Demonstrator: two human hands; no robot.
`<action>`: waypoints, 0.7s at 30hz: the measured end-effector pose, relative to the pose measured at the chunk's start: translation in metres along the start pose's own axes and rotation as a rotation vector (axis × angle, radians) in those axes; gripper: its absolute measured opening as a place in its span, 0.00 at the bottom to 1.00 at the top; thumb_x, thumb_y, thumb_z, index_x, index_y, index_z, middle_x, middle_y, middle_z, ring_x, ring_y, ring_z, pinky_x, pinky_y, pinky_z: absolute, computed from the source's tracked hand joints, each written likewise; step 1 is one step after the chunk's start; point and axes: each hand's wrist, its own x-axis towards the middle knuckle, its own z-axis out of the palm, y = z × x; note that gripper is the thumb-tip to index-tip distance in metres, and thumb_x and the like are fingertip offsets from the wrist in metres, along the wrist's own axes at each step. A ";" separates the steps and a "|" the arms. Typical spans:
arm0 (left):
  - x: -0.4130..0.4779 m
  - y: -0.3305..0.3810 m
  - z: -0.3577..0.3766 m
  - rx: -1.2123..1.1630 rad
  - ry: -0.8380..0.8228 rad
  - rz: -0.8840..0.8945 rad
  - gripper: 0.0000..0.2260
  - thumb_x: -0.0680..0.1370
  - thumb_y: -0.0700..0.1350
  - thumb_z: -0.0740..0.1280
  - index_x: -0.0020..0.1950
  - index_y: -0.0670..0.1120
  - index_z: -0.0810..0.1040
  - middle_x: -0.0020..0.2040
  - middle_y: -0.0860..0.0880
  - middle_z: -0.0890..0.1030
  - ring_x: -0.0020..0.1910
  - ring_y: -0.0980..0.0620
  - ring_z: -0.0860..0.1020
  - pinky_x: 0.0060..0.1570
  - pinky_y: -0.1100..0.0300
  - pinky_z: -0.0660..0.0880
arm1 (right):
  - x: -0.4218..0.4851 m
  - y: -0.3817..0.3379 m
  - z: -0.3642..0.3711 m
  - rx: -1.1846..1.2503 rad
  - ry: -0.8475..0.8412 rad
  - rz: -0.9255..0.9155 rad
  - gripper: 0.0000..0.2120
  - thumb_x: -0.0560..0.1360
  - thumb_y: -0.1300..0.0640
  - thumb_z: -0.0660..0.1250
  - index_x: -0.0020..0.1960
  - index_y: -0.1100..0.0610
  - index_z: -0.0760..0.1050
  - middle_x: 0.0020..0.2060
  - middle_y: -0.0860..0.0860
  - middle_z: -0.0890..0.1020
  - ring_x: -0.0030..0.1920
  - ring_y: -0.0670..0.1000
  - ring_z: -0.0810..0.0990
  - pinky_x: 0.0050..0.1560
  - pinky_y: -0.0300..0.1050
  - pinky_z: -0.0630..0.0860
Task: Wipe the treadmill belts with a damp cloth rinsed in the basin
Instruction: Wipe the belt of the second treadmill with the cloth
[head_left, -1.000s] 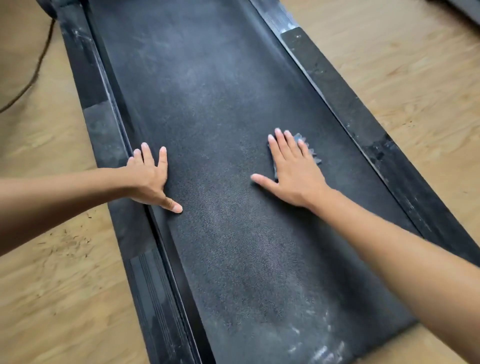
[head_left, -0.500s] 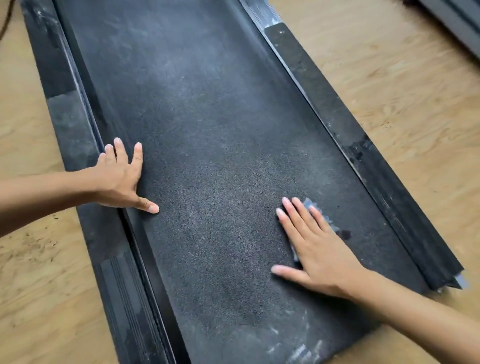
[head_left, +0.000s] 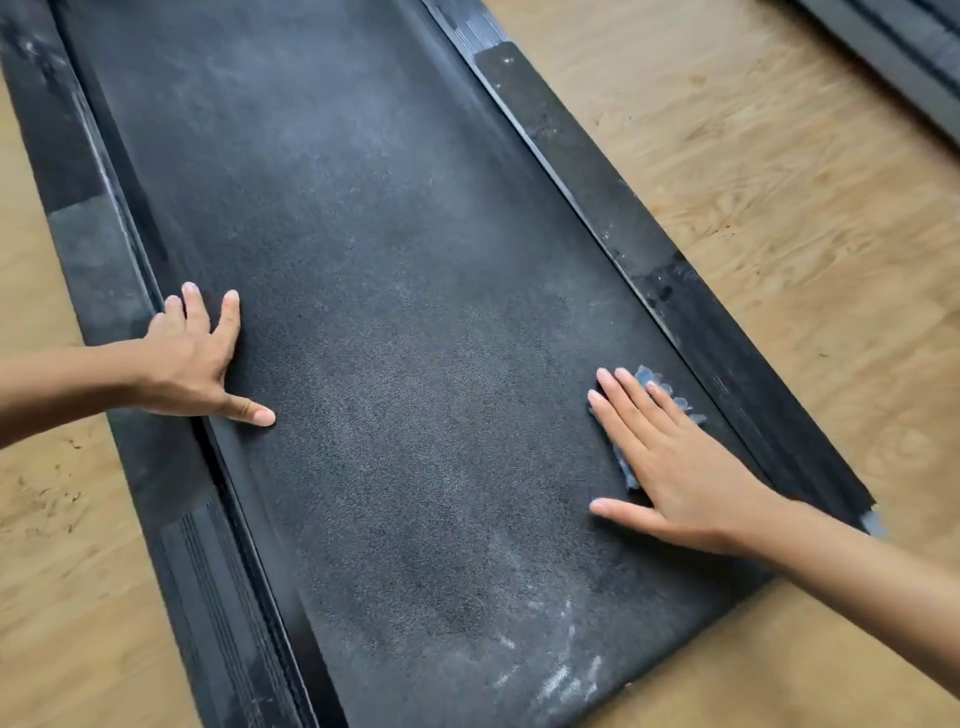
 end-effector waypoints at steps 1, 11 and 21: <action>-0.001 0.000 -0.001 0.004 -0.003 -0.002 0.77 0.53 0.86 0.60 0.81 0.41 0.26 0.79 0.23 0.37 0.81 0.24 0.44 0.80 0.39 0.52 | -0.016 -0.001 0.006 -0.009 -0.010 0.012 0.52 0.79 0.23 0.52 0.85 0.60 0.44 0.85 0.57 0.43 0.85 0.57 0.41 0.82 0.59 0.48; -0.024 0.008 -0.014 -0.042 -0.021 -0.019 0.75 0.56 0.83 0.66 0.83 0.43 0.30 0.81 0.27 0.37 0.82 0.27 0.45 0.82 0.41 0.52 | 0.173 0.037 -0.058 0.042 0.002 0.080 0.52 0.77 0.20 0.43 0.86 0.57 0.40 0.85 0.55 0.40 0.84 0.54 0.38 0.84 0.57 0.43; -0.020 0.002 0.000 -0.109 0.034 0.053 0.71 0.59 0.82 0.66 0.84 0.44 0.33 0.82 0.29 0.37 0.84 0.32 0.43 0.83 0.44 0.48 | 0.005 0.045 -0.004 0.005 0.012 -0.027 0.48 0.81 0.25 0.50 0.86 0.59 0.44 0.85 0.57 0.43 0.85 0.57 0.42 0.83 0.60 0.51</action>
